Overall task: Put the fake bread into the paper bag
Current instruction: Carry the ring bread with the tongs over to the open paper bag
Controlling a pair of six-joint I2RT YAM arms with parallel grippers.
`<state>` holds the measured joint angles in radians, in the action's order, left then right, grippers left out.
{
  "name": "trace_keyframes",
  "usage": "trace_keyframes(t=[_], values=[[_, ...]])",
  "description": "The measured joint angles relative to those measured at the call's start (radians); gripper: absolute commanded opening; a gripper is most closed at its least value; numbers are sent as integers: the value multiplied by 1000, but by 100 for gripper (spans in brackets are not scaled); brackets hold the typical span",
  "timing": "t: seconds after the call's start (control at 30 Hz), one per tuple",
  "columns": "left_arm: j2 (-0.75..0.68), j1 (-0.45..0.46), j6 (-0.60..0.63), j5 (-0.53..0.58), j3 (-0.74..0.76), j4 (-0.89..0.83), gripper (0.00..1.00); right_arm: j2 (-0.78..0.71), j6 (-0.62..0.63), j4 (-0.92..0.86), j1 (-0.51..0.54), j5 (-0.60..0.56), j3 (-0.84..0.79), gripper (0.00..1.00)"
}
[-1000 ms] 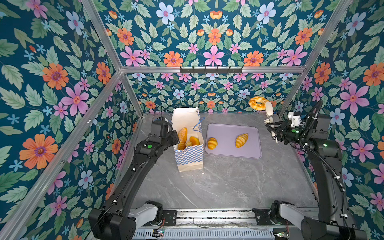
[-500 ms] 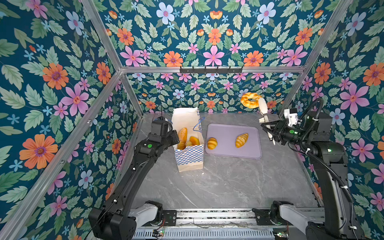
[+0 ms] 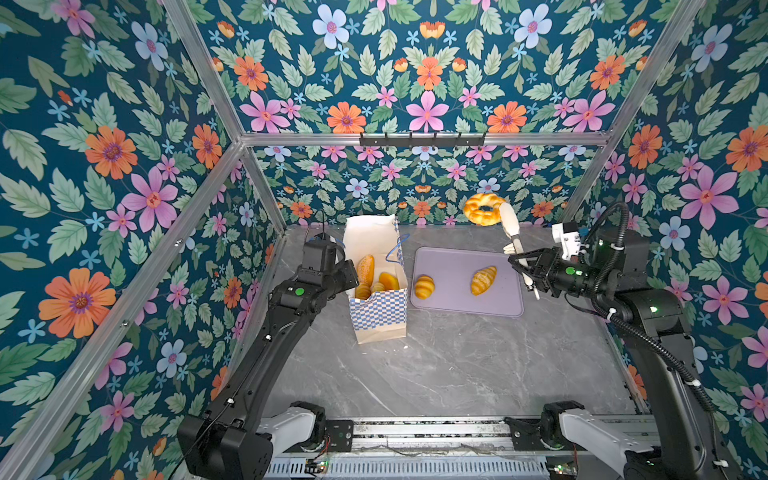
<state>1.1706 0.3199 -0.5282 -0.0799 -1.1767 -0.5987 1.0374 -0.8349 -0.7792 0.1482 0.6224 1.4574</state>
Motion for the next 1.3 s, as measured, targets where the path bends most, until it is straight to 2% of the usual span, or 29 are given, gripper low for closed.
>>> trace_keyframes(t=[0.57, 1.3], values=[[-14, 0, -14, 0, 10, 0, 4, 110, 0, 20, 264, -128, 68, 16], [-23, 0, -15, 0, 25, 14, 4, 362, 70, -24, 522, -260, 359, 16]])
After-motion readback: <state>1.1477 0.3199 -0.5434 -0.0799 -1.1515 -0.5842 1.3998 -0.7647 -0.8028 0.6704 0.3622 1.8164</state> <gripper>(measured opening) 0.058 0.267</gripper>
